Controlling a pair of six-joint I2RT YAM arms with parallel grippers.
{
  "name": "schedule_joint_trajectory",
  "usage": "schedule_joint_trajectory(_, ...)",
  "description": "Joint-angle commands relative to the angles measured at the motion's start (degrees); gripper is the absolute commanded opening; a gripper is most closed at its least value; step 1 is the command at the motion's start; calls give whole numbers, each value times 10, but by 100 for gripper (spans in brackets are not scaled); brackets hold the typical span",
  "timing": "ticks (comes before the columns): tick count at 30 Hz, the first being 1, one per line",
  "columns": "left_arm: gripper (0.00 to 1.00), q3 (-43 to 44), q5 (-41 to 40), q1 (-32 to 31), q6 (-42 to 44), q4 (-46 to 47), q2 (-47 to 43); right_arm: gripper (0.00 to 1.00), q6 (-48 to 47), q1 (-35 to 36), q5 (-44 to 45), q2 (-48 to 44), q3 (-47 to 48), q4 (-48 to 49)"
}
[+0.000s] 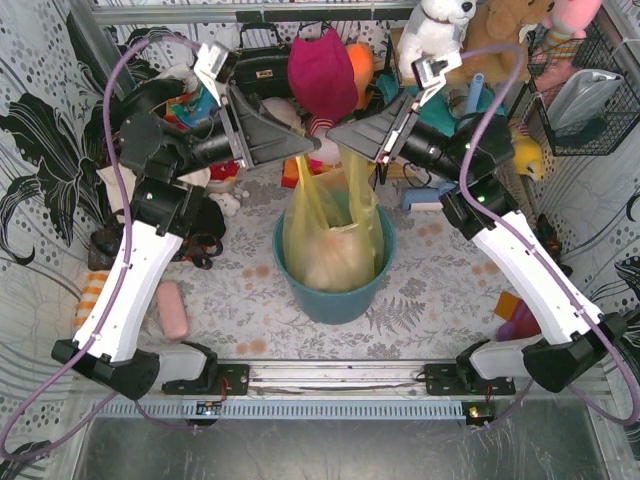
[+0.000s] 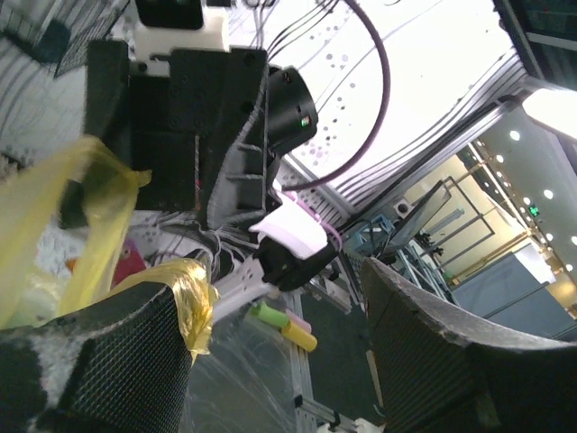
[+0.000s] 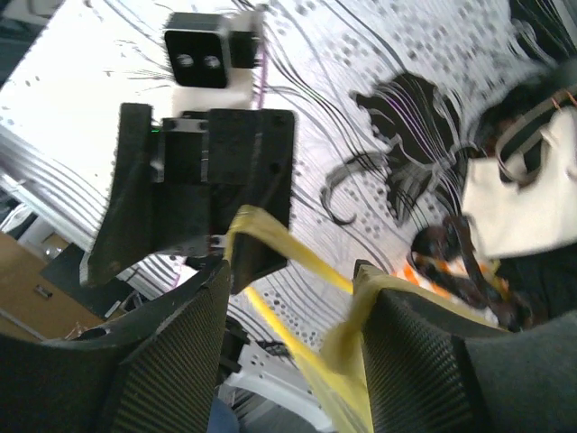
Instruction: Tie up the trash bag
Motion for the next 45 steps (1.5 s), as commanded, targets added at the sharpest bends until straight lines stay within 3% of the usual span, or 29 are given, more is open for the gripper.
schedule_joint_trajectory(1,76,128,5,5,-3,33,29,57,6,-1,-25,-18,92,106)
schedule_joint_trajectory(5,76,147,4,7,11,11,36,54,-1,-1,10,-48,60,126)
schedule_joint_trajectory(15,78,-81,0,8,7,50,-64,53,2,-1,45,-145,-159,116)
schedule_joint_trajectory(22,81,-96,10,8,76,-32,-102,68,-62,-1,-3,-142,-143,60)
schedule_joint_trajectory(29,80,-96,11,8,92,-51,-103,62,-59,0,-17,-118,-123,69)
schedule_joint_trajectory(30,78,-90,13,7,91,-50,-101,55,-57,-1,-20,-113,-114,70)
schedule_joint_trajectory(32,62,-74,22,7,88,-47,-95,46,-54,-1,-33,-101,-89,69)
schedule_joint_trajectory(34,54,-57,30,7,85,-47,-91,37,-52,-1,-39,-92,-64,63)
schedule_joint_trajectory(39,60,-5,40,7,119,-101,-82,26,-74,-1,-35,-83,-12,30)
schedule_joint_trajectory(41,43,32,32,7,153,-153,-73,5,-79,-1,-31,-81,3,13)
schedule_joint_trajectory(42,32,50,25,7,164,-176,-68,0,-84,-1,-20,-81,10,3)
schedule_joint_trajectory(44,9,75,20,8,162,-185,-58,0,-93,-1,0,-81,23,-13)
schedule_joint_trajectory(45,3,85,18,7,158,-181,-51,0,-95,-1,5,-78,32,-18)
